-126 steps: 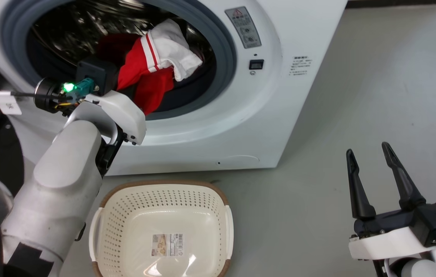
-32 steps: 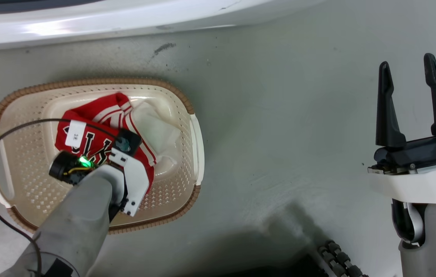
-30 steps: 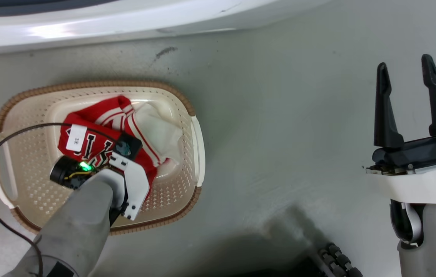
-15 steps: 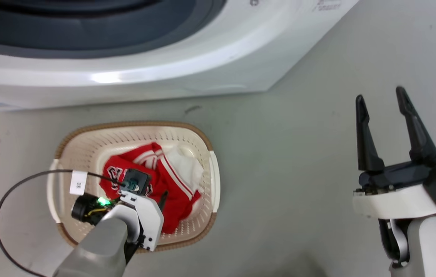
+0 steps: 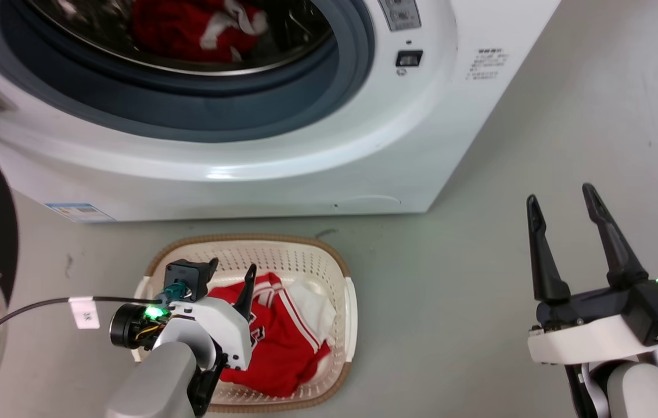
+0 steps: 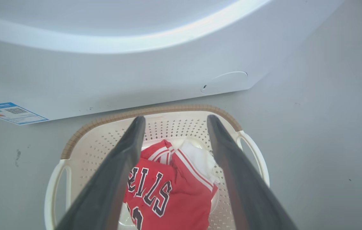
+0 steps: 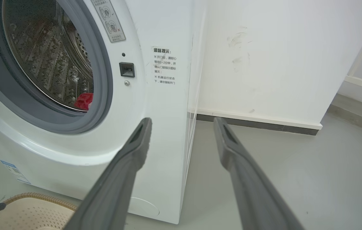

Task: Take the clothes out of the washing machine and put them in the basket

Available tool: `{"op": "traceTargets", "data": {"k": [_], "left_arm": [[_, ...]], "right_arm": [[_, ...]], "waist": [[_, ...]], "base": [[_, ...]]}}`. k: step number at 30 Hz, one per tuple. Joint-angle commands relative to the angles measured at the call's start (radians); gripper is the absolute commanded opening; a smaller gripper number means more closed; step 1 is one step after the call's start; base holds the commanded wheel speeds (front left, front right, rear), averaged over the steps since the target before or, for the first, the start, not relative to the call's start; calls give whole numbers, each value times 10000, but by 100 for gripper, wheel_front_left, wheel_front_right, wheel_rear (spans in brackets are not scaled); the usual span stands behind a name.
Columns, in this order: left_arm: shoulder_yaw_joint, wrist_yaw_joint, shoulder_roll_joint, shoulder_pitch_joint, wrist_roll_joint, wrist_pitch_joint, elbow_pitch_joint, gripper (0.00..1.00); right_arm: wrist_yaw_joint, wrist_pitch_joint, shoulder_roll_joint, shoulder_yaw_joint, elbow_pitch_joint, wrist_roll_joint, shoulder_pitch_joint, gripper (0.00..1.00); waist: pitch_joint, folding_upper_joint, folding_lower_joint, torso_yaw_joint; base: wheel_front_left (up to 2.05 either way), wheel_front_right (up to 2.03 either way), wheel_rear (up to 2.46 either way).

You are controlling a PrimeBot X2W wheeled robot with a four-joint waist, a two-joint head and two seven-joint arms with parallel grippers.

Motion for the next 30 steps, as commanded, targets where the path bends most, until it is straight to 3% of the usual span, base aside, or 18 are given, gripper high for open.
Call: {"op": "traceTargets", "data": {"k": [1, 11, 17, 26, 30], "left_arm": [[340, 164, 26, 340, 224, -20, -516, 100], [2762, 823, -73, 2355, 1817, -22, -3781, 100], [3811, 775, -197, 3045, 2590, -23, -5126, 100], [4419, 497, -255, 2404, 3198, -23, -5167, 100], [4368, 300, -232, 1125, 3449, -24, -4411, 100]], "right_arm": [[-7, -24, 6, 2, 37, -80, 166, 100], [-7, -24, 6, 45, 153, -77, 808, 100], [-7, -24, 6, 59, 155, -65, 1044, 100], [-7, -24, 6, 198, 82, 5, 822, 100], [-7, -24, 6, 232, 19, 44, 607, 100]], "waist": [[-448, 0, 1, 236], [-1448, 0, 1, 433], [-1717, 0, 1, 439], [-1562, 0, 1, 240], [-1138, 0, 1, -30]], "base": [[0, 0, 0], [0, 0, 0], [0, 0, 0], [0, 0, 0], [0, 0, 0]]}}
